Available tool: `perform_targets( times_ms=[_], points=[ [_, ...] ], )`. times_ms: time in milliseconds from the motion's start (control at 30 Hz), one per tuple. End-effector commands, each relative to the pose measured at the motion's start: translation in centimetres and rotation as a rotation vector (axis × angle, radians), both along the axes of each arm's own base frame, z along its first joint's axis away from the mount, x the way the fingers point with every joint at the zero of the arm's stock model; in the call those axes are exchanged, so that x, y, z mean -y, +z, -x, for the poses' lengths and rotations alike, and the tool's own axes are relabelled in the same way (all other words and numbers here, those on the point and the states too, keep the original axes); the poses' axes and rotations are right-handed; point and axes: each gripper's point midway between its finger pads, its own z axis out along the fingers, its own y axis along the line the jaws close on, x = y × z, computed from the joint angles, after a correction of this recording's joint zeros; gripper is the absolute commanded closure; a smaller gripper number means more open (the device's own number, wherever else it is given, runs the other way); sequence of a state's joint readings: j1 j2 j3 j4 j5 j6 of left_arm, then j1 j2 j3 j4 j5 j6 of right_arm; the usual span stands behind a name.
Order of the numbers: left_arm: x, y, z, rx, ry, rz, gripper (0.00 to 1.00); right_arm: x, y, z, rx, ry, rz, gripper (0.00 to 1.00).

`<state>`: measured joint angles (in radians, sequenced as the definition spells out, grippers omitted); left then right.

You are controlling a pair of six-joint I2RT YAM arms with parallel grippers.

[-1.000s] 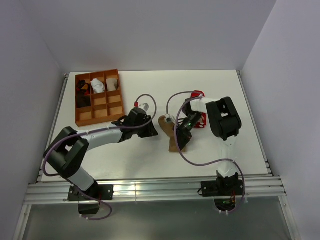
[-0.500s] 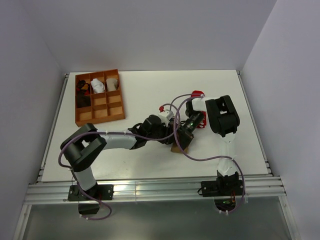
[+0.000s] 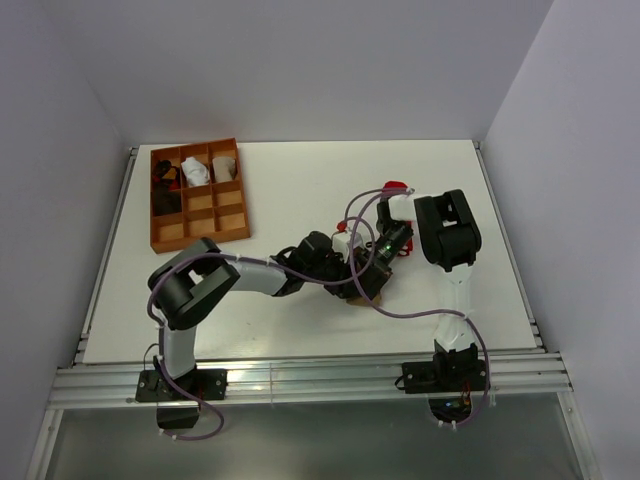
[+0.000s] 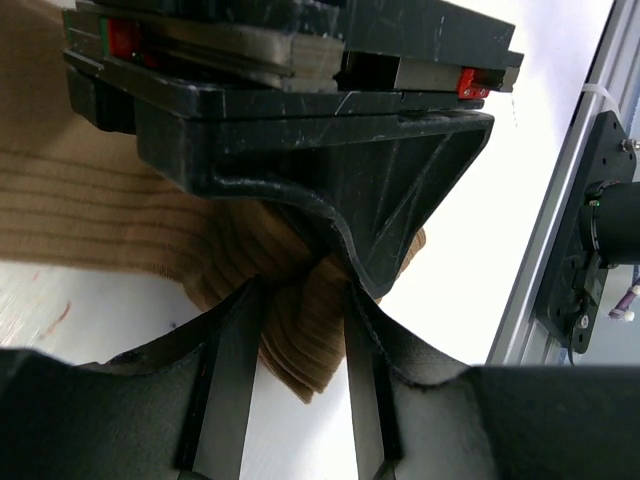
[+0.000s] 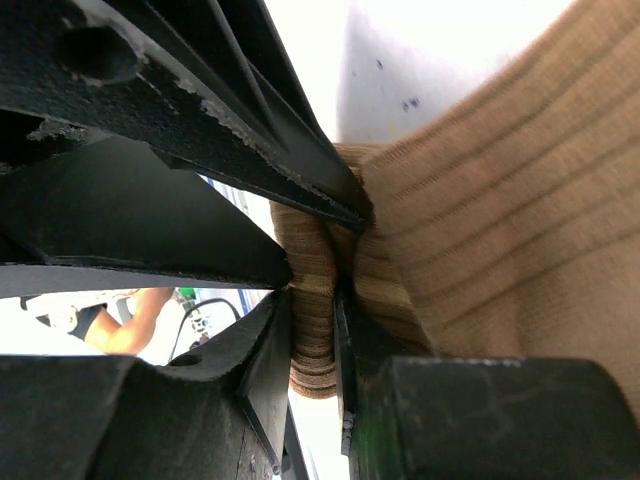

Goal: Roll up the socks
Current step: Roll the sock at the center of the board.

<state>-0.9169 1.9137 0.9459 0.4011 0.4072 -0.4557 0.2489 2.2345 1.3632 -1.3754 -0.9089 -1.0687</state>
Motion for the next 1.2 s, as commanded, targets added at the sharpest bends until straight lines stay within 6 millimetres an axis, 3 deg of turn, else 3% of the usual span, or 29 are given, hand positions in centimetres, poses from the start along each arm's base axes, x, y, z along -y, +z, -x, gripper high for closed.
perform_targets(
  times_ms=[0,267,500,633,667,767,933,1167],
  points=[
    [1.9,0.9,0.5,0.01,-0.075,0.063,0.57,0.2,0.2,0.2,-0.041,-0.004,-0.003,0.88],
    [1.7,0.6,2.5,-0.053,-0.145,0.09,0.54,0.9,-0.5,-0.3,-0.05,-0.037,0.049,0.89],
    [1.5,-0.4,3.1,-0.106,-0.149,0.072,0.55,1.5,-1.5,-0.9,0.007,-0.057,0.1,0.9],
    [1.6,-1.1,2.6,-0.177,-0.086,0.027,0.69,1.8,-1.4,-1.4,0.051,-0.064,0.117,0.89],
    [1.6,-1.1,2.8,-0.199,-0.087,0.02,0.79,1.9,-1.4,-1.4,0.059,-0.074,0.143,0.87],
    [1.6,-1.5,3.0,-0.248,-0.059,-0.026,0.96,2.2,-1.4,-3.1,0.162,-0.099,0.19,0.75],
    [1.2,-2.9,3.2,-0.273,0.012,-0.149,1.0,2.3,-0.2,-4.7,0.26,-0.148,0.203,0.62],
    [0.7,-2.9,3.4,-0.322,0.071,-0.194,1.0,2.4,1.9,-6.0,0.342,-0.227,0.169,0.56]
  ],
)
